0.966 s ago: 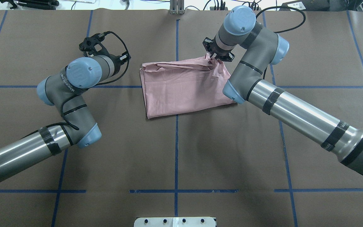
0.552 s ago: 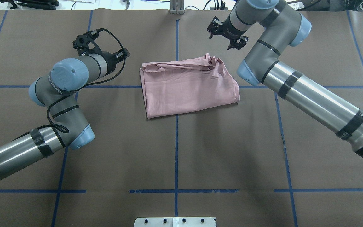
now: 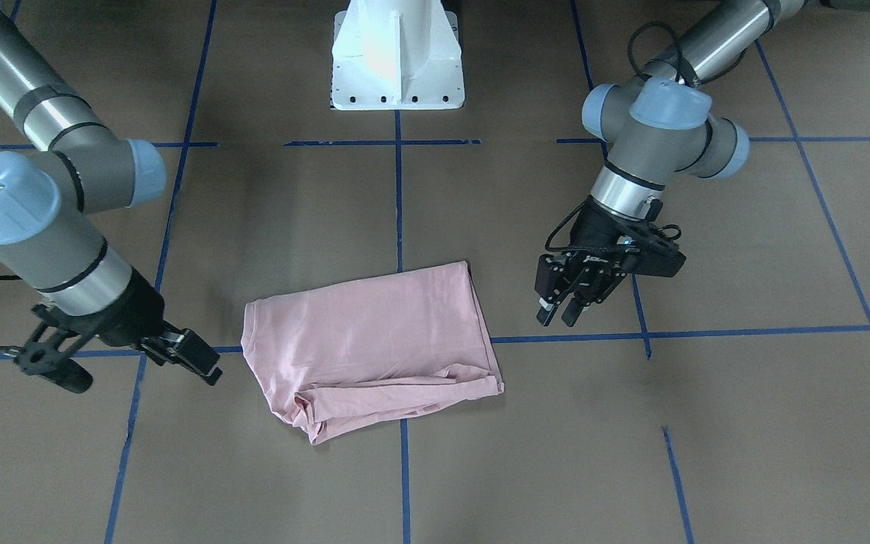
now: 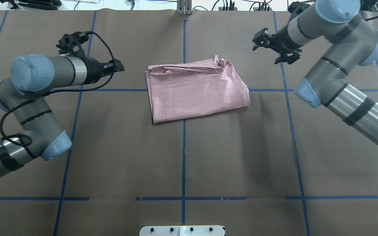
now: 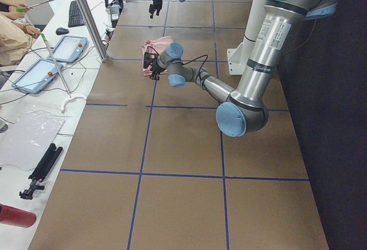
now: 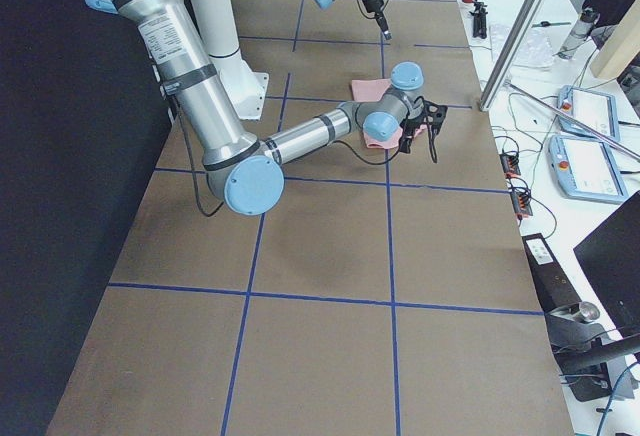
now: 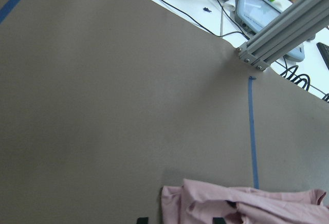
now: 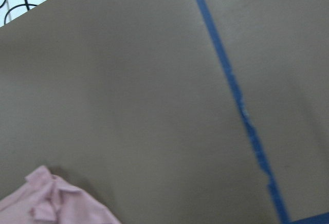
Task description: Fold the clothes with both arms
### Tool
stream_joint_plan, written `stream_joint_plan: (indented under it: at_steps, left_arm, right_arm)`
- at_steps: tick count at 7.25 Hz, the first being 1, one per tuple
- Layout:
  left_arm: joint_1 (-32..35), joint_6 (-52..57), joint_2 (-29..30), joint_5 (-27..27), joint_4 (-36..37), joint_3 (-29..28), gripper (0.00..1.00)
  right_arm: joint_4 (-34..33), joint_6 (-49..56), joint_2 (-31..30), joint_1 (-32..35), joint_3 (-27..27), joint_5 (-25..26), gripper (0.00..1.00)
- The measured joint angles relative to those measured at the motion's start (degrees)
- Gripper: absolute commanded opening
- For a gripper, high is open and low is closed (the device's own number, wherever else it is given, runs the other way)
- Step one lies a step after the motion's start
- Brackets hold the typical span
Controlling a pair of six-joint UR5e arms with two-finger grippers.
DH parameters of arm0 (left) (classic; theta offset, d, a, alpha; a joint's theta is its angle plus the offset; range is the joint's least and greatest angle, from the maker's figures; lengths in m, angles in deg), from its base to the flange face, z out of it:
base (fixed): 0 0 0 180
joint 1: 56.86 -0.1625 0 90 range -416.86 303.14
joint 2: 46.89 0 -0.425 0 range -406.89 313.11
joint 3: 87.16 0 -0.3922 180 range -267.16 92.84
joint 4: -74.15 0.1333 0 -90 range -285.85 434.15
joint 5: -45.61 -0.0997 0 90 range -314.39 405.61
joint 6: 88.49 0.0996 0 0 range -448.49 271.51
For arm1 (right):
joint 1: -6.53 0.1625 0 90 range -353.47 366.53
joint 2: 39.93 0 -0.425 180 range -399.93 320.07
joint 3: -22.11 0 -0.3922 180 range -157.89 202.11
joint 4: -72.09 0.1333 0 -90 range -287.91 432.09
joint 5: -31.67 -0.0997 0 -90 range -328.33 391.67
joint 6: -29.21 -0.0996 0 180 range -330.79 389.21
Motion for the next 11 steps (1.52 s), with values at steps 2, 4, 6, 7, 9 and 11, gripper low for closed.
stream_joint_plan:
  at_steps: [2,4,6,7,9,11]
  left_arm:
    - [12.17,22.12,-8.67,12.84,0.15,1.46,0.53]
    - [26.42,47.06,-14.41,23.4,4.0,0.69,0.53]
    - [36.09,67.18,-15.55,26.34,17.04,1.36,0.58]
    - [39.16,74.73,-15.99,26.57,27.99,3.38,0.82]
    - [41.31,80.33,-18.46,26.54,47.91,9.32,1.0]
    - [41.96,80.41,-28.06,26.68,54.19,18.26,1.0]
  right_arm:
    - [-0.51,21.12,-9.84,9.77,-2.78,-6.05,1.0]
    - [-7.17,44.94,-15.92,21.27,-3.78,-9.09,1.0]
    - [-21.43,66.04,-17.44,28.75,-4.77,-7.74,1.0]
    - [-27.59,72.76,-19.64,30.02,-7.1,-7.18,1.0]
    - [-32.92,77.84,-26.05,30.09,-13.03,-7.43,1.0]
    - [-33.3,78.6,-29.18,29.43,-14.68,-7.69,1.0]
